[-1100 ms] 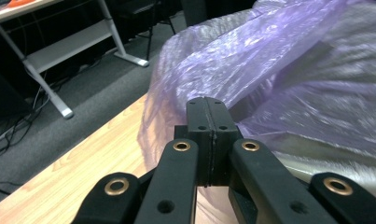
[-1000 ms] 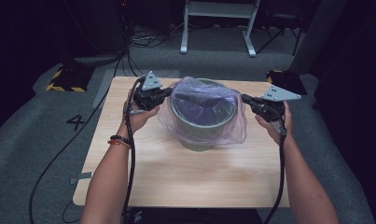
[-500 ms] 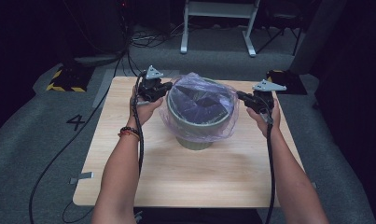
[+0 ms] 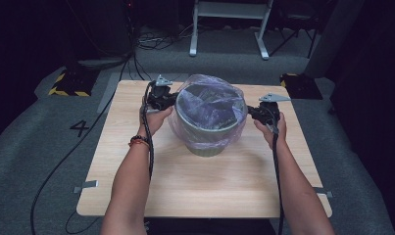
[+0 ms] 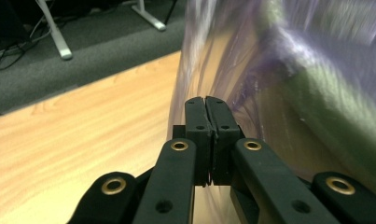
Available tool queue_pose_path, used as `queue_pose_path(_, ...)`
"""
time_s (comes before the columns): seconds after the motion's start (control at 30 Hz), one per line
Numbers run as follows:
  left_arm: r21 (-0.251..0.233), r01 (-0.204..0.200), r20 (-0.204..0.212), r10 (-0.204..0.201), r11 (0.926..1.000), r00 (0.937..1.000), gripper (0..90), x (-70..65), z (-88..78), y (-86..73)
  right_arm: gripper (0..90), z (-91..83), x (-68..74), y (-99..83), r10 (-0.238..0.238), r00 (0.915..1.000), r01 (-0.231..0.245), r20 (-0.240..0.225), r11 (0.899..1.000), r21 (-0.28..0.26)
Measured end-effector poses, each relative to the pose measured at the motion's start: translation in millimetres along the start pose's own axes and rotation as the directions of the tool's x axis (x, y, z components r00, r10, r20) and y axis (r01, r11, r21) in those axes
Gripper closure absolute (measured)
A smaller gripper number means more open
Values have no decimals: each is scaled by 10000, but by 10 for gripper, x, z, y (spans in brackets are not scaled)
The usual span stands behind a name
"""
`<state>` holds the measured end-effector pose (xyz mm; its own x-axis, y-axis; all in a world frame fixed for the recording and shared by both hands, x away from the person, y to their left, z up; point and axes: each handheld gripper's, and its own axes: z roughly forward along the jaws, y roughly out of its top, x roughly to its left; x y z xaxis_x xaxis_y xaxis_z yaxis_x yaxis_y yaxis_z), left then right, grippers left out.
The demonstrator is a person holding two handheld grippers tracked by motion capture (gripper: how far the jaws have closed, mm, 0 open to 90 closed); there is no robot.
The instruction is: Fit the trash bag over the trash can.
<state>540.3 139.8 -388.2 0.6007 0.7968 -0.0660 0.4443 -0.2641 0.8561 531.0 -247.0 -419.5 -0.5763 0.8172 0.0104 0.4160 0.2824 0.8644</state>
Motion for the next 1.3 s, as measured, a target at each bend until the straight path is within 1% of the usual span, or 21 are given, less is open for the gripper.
queue_pose_path(0.1,8,87,53,-87,10000,9999,890,-7,30,-84,900,27,-29,-103,243,9997,-241,-88,9996,166)
queue_pose_path(0.3,4,125,252,-125,9999,9996,885,-17,37,-234,900,26,-32,-253,370,9989,-360,-283,9988,338)
queue_pose_path(0.43,150,-121,2,121,9998,9999,889,-40,13,-357,900,13,-1,-344,294,9987,-273,-420,9984,490)
queue_pose_path(0.47,182,-117,62,116,9998,9999,888,-41,3,-381,900,10,2,-365,326,9983,-298,-480,9979,573)
queue_pose_path(0.57,-100,-162,168,164,9998,9997,865,-69,-59,-467,900,-13,19,-411,263,9984,-242,-506,9989,413)
queue_pose_path(0.63,-263,-189,212,195,9995,9996,828,-84,-133,-524,900,-44,52,-432,-38,9988,56,-495,9993,362)
queue_pose_path(0.7,-412,-267,243,277,9988,9993,815,-95,-194,-576,900,-74,71,-440,-118,9983,139,-576,9992,364)
queue_pose_path(0.73,-442,-352,191,361,9984,9992,780,-106,-229,-603,890,-90,77,-444,-231,9983,248,-539,9992,318)
queue_pose_path(0.77,-494,-457,175,466,9977,9988,745,-117,-272,-629,845,-105,84,-447,-245,9985,261,-491,9992,313)
queue_pose_path(0.83,-545,-618,179,629,9966,9979,639,-140,-360,-673,694,-148,96,-447,-311,9987,316,-397,9994,121)
queue_pose_path(0.87,-592,-676,302,694,9960,9971,609,-153,-400,-697,672,-175,98,-443,-315,9985,315,-456,9995,-9)
queue_pose_path(0.9,-585,-765,472,793,9954,9957,568,-171,-439,-718,632,-204,103,-440,-342,9980,335,-540,9994,-132)
queue_pose_path(0.93,-592,-897,488,926,9942,9945,510,-200,-474,-741,570,-232,113,-433,-427,9972,415,-614,9989,-198)
queue_pose_path(1.0,-613,-1208,603,1245,9908,9904,444,-266,-537,-791,493,-287,148,-420,-611,9940,597,-910,9980,-184)
queue_pose_path(1.03,-546,-1341,822,1383,9895,9870,401,-299,-557,-812,458,-312,174,-419,-799,9912,788,-1056,9968,-146)
queue_pose_path(1.07,-464,-1495,841,1530,9877,9846,360,-343,-569,-830,421,-339,212,-422,-1054,9882,1043,-1116,9944,-156)
queue_pose_path(1.1,-368,-1644,925,1671,9857,9816,306,-389,-574,-847,396,-366,256,-426,-1355,9842,1350,-1136,9908,-116)
queue_pose_path(1.13,-251,-1734,1238,1752,9845,9767,252,-447,-569,-869,373,-393,302,-431,-1640,9802,1638,-1112,9864,-105)
queue_pose_path(1.17,-174,-1872,1277,1878,9822,9739,211,-484,-566,-880,352,-424,358,-439,-1892,9753,1883,-1137,9819,-181)
queue_pose_path(1.23,-123,-2137,1389,2134,9768,9671,185,-585,-554,-912,321,-465,425,-444,-2159,9687,2143,-1228,9764,-265)
queue_pose_path(1.3,-146,-2271,1623,2265,9738,9604,161,-665,-547,-932,297,-514,498,-448,-2377,9608,2335,-1430,9713,-460)
